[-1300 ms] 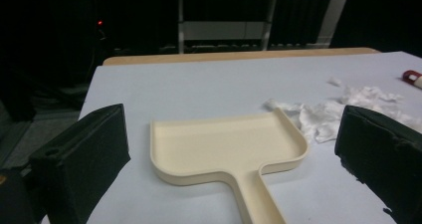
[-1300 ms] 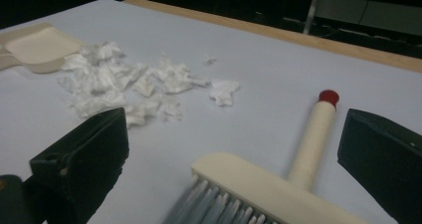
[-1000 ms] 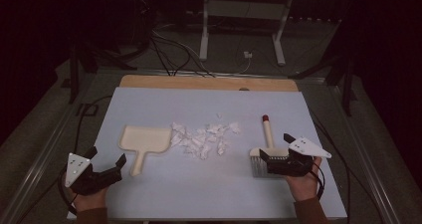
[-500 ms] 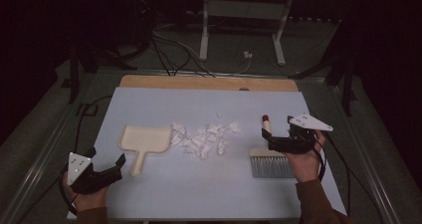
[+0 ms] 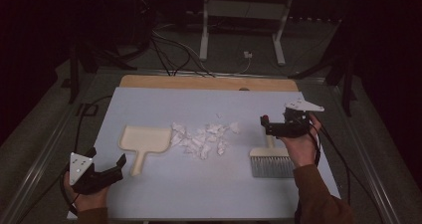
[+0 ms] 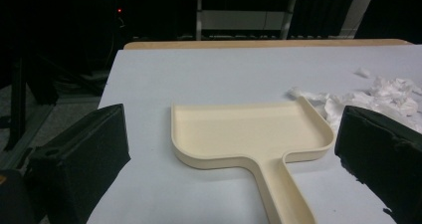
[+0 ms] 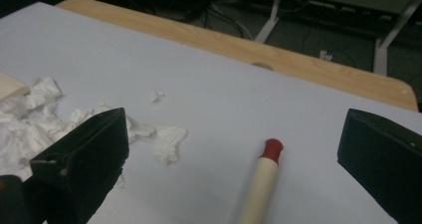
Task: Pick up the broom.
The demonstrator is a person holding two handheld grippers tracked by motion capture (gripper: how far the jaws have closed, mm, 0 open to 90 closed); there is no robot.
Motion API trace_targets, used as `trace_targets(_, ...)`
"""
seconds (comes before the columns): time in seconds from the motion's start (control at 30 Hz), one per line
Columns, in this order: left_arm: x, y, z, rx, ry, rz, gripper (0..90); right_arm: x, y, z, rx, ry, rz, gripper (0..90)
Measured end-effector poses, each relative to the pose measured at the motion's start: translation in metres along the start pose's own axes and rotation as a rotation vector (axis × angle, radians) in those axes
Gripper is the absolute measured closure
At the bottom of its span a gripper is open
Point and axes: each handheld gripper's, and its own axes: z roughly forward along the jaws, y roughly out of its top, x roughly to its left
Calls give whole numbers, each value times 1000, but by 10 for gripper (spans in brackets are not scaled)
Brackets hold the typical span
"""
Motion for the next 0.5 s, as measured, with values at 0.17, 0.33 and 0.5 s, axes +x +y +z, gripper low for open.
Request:
trace_targets(0.17,0,0,-1,0,10,4,13,-5,3,11,22,7,24,1)
trace_targets(0.33,1,0,-1,0,13,4,13,-11,4,23,46,-4,41,1)
trace_targets(0.5,-1,0,-1,5,20,16,13,-19,2,39,84,-22,50,2)
